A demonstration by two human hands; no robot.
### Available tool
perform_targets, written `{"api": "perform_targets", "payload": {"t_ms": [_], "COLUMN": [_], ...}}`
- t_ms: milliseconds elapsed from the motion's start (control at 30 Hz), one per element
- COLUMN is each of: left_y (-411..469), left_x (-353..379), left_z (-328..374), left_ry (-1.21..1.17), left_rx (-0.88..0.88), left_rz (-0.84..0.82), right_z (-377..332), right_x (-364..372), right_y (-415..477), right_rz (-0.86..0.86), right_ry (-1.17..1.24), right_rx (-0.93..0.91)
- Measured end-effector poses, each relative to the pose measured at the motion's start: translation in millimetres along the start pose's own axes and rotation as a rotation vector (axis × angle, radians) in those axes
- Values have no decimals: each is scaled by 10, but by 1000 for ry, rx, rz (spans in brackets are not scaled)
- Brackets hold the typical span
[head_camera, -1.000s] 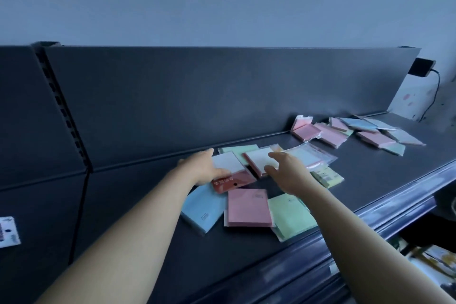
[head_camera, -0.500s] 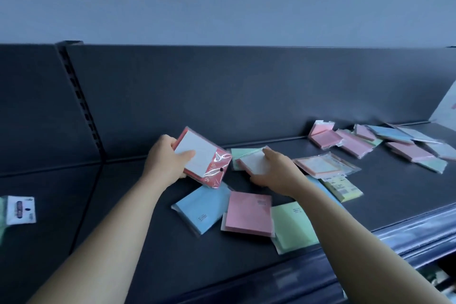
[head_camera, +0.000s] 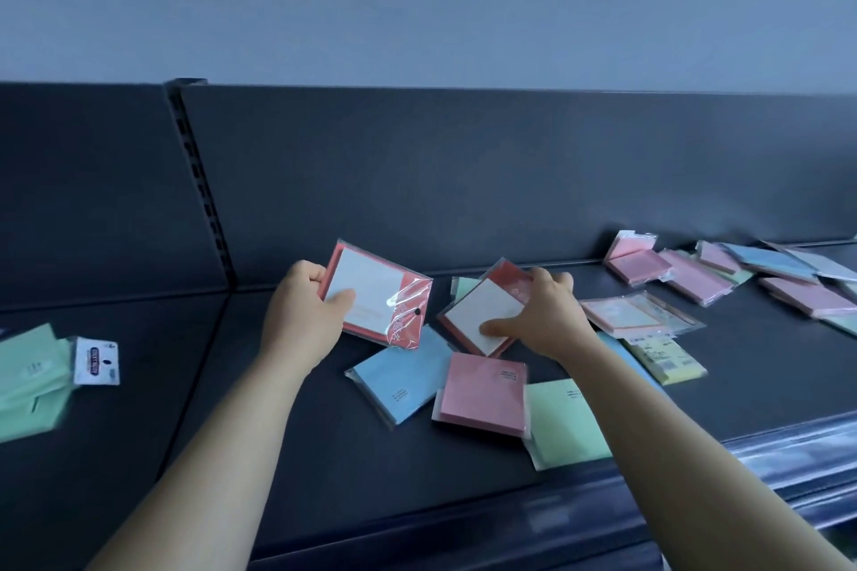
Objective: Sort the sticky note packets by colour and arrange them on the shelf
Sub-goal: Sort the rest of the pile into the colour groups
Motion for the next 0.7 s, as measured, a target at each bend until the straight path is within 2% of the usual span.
{"api": "perform_targets", "payload": {"t_ms": [167,333,433,700], "left_y": [-69,-191,-266,-479], "left_x": [-73,-350,-621,-1585], "left_z": [-11,-40,-125,-511], "left_ry": [-117,-202,-198,-112], "left_rx": [-24,-10,-11,-33], "left_rz": [29,133,191,322], "right_z": [-203,-505,-807,-1750], "right_x": [-165,-180,-138,334], "right_y": [-128,-287,-447,-979], "right_rz": [69,99,117,-1], "right_ry": [247,460,432,431], "right_rx": [-134,-221,-319,-475]}}
Point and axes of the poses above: each hand's wrist, its own y-axis towards the middle knuckle, its own x-axis out of the palm, z = x × y, the point moved 7 cm from there along y, towards the middle knuckle, and after that the axes turned 10 degrees about x, right-handed, at the moved point
